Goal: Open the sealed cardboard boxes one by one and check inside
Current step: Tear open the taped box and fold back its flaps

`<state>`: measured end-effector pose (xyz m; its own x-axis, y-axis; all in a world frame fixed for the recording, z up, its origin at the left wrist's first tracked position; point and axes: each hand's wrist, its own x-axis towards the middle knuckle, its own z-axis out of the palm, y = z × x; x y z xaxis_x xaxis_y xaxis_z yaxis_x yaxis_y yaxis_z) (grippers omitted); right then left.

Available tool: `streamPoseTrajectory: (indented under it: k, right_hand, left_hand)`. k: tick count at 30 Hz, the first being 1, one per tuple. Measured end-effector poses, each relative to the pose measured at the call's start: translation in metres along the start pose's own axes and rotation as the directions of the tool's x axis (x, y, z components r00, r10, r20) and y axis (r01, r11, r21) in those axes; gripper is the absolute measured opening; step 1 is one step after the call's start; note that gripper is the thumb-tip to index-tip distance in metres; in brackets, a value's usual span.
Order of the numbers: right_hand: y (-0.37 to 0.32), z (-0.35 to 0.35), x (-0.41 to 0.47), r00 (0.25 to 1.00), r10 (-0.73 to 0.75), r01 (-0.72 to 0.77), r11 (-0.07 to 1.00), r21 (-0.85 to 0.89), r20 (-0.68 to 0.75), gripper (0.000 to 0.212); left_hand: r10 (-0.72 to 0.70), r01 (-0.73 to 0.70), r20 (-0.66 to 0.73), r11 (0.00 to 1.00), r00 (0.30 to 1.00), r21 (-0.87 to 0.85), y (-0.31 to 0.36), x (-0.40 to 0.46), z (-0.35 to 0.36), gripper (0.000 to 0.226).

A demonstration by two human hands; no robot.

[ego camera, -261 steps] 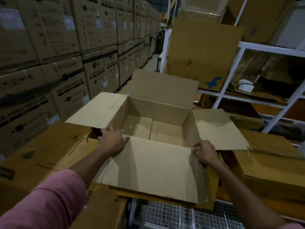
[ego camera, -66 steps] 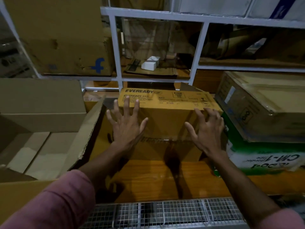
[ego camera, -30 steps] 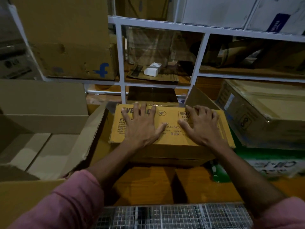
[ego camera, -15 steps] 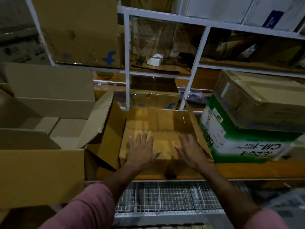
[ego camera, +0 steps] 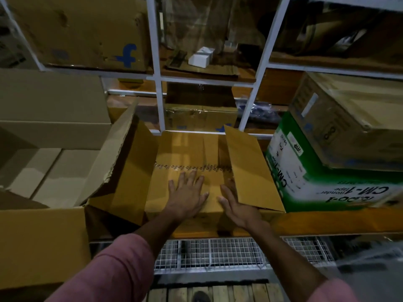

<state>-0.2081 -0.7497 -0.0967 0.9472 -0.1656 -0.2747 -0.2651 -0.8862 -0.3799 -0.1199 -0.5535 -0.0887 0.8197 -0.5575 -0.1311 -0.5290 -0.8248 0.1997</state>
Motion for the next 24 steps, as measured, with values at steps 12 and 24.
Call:
streamPoseTrajectory:
  k: [12, 24]
  right_hand:
    - [-0.034, 0.016, 0.025, 0.994, -0.083, 0.078, 0.995, -0.067, -0.069, 0.095]
    - [0.008, -0.043, 0.025, 0.860, 0.061, -0.030, 0.997, 0.068, -0.506, 0.061]
  left_hand:
    - [-0.165, 0.165, 0.000, 0.986, 0.986, 0.032, -0.024, 0.014, 0.007, 0.070]
    - [-0.183, 0.185, -0.072, 0.982, 0.981, 0.028, -0.047, -0.004, 0.004, 0.069]
